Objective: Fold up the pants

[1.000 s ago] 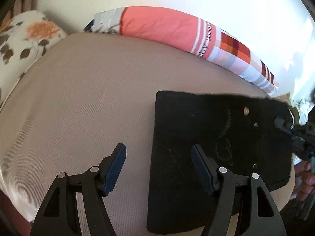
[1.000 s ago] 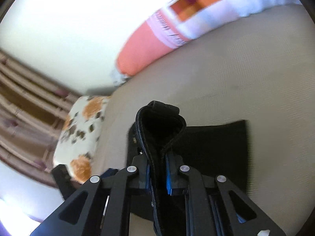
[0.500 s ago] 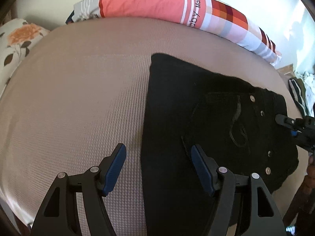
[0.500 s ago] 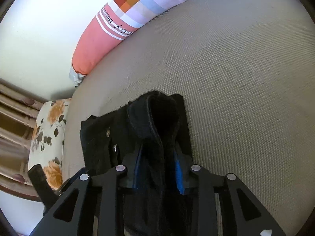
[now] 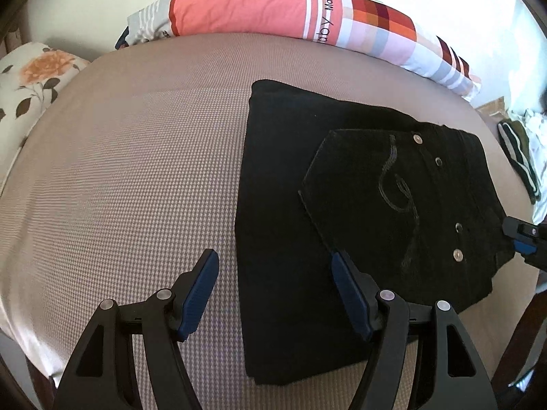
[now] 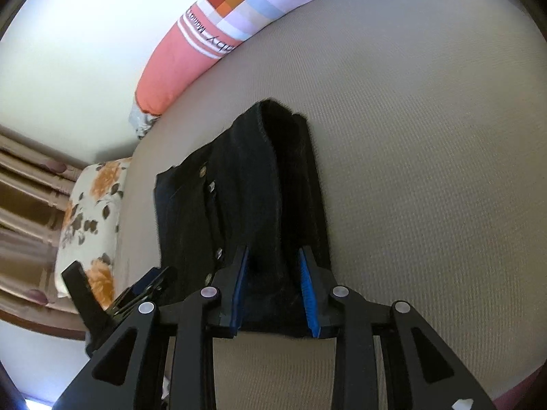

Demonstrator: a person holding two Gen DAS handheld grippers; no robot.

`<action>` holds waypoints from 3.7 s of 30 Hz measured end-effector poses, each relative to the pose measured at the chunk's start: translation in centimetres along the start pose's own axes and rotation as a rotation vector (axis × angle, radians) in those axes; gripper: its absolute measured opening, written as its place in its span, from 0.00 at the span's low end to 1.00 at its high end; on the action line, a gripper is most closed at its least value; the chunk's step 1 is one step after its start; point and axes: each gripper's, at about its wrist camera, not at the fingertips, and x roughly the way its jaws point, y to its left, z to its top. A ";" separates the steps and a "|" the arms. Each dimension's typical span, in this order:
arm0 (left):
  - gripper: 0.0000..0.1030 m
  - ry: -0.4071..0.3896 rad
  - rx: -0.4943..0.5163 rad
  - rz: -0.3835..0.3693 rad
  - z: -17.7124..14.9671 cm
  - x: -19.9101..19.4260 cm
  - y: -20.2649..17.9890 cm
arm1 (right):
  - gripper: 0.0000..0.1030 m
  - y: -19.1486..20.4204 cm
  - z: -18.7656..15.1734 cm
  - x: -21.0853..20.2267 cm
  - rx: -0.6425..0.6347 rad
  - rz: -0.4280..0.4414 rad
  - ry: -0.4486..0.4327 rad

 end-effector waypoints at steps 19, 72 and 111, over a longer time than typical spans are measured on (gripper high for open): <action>0.67 -0.043 0.086 0.013 -1.4 -2.5 -1.6 | 0.09 1.5 -3.4 -1.7 -0.118 -0.129 -0.039; 0.76 -0.029 -0.048 -0.066 1.2 -2.3 2.7 | 0.47 0.2 1.7 1.4 -0.115 -0.182 -0.011; 0.57 0.196 -0.257 -0.657 5.3 5.2 6.6 | 0.35 -5.2 5.8 7.3 -0.108 0.370 0.246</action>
